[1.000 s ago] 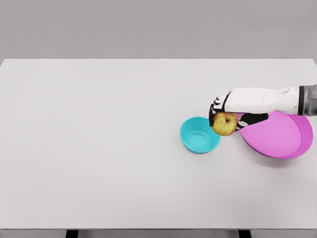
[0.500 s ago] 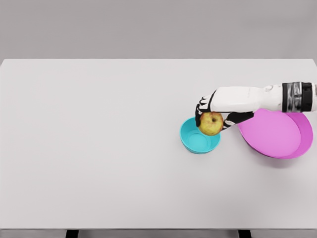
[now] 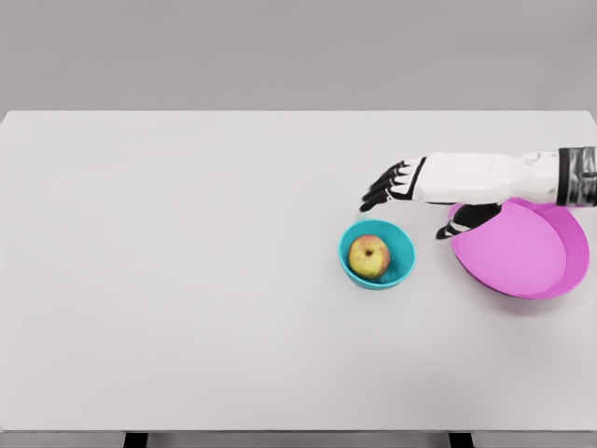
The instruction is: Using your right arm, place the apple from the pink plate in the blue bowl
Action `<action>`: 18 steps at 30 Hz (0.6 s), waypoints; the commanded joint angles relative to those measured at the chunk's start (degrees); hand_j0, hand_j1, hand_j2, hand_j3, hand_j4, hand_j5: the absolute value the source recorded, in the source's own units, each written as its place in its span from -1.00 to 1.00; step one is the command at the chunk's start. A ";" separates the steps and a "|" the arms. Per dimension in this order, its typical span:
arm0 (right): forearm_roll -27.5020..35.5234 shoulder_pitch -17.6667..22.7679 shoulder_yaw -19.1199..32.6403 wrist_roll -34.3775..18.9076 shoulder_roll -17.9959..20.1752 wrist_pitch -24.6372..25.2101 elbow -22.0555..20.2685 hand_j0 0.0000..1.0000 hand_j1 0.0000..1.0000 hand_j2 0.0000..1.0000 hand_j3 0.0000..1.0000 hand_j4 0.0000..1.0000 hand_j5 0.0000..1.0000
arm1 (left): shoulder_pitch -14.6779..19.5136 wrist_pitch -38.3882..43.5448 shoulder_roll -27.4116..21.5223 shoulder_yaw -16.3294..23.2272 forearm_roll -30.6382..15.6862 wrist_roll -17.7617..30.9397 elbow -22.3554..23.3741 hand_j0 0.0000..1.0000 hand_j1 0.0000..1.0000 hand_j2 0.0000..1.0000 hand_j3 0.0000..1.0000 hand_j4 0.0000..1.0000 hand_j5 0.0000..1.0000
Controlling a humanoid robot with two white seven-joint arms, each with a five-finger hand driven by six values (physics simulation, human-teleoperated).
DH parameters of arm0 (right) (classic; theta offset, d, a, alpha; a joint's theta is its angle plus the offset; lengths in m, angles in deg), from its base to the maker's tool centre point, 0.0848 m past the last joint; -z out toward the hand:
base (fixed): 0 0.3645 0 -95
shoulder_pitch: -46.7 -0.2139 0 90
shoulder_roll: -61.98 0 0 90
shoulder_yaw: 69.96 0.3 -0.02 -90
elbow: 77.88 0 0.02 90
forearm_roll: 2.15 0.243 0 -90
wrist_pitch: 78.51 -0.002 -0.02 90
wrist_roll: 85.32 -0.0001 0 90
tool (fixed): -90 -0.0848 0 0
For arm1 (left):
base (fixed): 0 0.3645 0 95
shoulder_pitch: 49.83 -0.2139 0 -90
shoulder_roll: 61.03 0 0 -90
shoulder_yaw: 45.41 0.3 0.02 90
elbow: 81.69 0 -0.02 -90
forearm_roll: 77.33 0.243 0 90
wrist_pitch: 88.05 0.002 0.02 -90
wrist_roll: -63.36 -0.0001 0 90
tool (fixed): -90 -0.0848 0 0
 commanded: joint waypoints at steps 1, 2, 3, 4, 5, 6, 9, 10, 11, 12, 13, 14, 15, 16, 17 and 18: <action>0.50 0.00 3.08 0.04 3.37 0.14 -2.17 1.00 1.00 1.00 1.00 1.00 1.00 | 0.00 0.00 0.00 -0.04 -0.01 0.01 0.05 1.00 1.00 1.00 1.00 1.00 1.00; 0.50 0.09 4.05 0.04 4.95 0.14 -2.35 1.00 1.00 1.00 1.00 1.00 1.00 | -0.09 0.00 0.00 -0.04 -0.01 0.01 0.05 1.00 1.00 1.00 1.00 1.00 1.00; 0.58 0.53 5.02 0.04 6.27 0.14 -2.35 1.00 1.00 1.00 1.00 1.00 1.00 | 0.00 0.00 0.00 -0.04 -0.01 0.01 0.05 1.00 1.00 1.00 1.00 1.00 1.00; 0.58 1.49 5.02 0.04 6.36 0.14 -2.35 1.00 1.00 1.00 1.00 1.00 1.00 | 0.00 0.00 0.00 -0.04 -0.01 0.01 0.05 1.00 1.00 1.00 1.00 1.00 1.00; 0.58 2.11 5.11 0.04 6.19 0.14 -2.35 1.00 1.00 1.00 1.00 1.00 1.00 | 0.00 0.00 0.00 -0.04 -0.01 0.01 -0.04 1.00 1.00 1.00 1.00 1.00 1.00; 0.58 2.29 5.20 0.04 6.28 0.14 -2.35 1.00 1.00 1.00 1.00 1.00 1.00 | -0.09 0.00 0.00 -0.04 -0.01 0.01 -0.04 1.00 1.00 1.00 1.00 1.00 1.00; 1.72 5.27 9.76 -0.48 6.36 0.14 -2.35 1.00 1.00 1.00 1.00 1.00 1.00 | 0.00 0.00 0.00 -0.04 -0.01 0.01 0.05 1.00 1.00 1.00 1.00 1.00 1.00; 2.34 7.47 12.22 -2.50 5.84 0.14 -2.35 1.00 1.00 1.00 1.00 1.00 1.00 | 0.00 0.00 0.00 0.05 -0.01 0.01 0.05 1.00 1.00 1.00 1.00 1.00 1.00; 2.34 8.79 13.63 -3.47 5.31 0.14 -2.35 1.00 1.00 1.00 1.00 1.00 1.00 | 0.00 0.00 0.00 0.05 -0.01 0.01 -0.04 1.00 1.00 1.00 1.00 1.00 1.00; 2.25 10.02 14.42 -3.65 5.13 0.14 -2.35 1.00 1.00 1.00 1.00 1.00 1.00 | 0.00 0.00 0.00 -0.04 -0.01 0.01 -0.04 1.00 1.00 1.00 1.00 1.00 1.00; 2.25 10.28 14.51 -3.82 5.31 0.14 -2.35 1.00 1.00 1.00 1.00 1.00 1.00 | 0.00 0.00 0.00 0.05 -0.01 0.01 -0.04 1.00 1.00 1.00 1.00 1.00 1.00; 2.34 10.20 14.69 -3.82 5.66 0.14 -2.35 1.00 1.00 1.00 1.00 1.00 1.00 | 0.00 0.00 0.00 0.05 -0.01 0.01 -0.04 1.00 1.00 1.00 1.00 1.00 1.00; 2.34 10.28 16.00 -3.91 5.75 0.14 -2.43 1.00 1.00 1.00 1.00 1.00 1.00 | 0.00 0.00 0.00 -0.04 -0.01 0.01 0.05 1.00 1.00 1.00 1.00 1.00 1.00; 2.34 10.46 16.36 -3.91 5.66 0.14 -2.61 1.00 1.00 1.00 1.00 1.00 1.00 | 0.00 0.00 0.00 -0.04 -0.01 0.01 -0.04 1.00 1.00 1.00 1.00 1.00 1.00; 2.34 10.90 16.45 -3.91 5.75 0.14 -2.96 1.00 1.00 1.00 1.00 1.00 1.00 | 0.00 0.00 0.00 -0.04 -0.01 0.01 0.05 1.00 1.00 1.00 1.00 1.00 1.00; 2.43 11.25 16.45 -3.91 5.92 0.14 -2.96 1.00 1.00 1.00 1.00 1.00 1.00 | 0.00 0.00 0.00 0.05 -0.01 0.01 0.05 1.00 1.00 1.00 1.00 1.00 1.00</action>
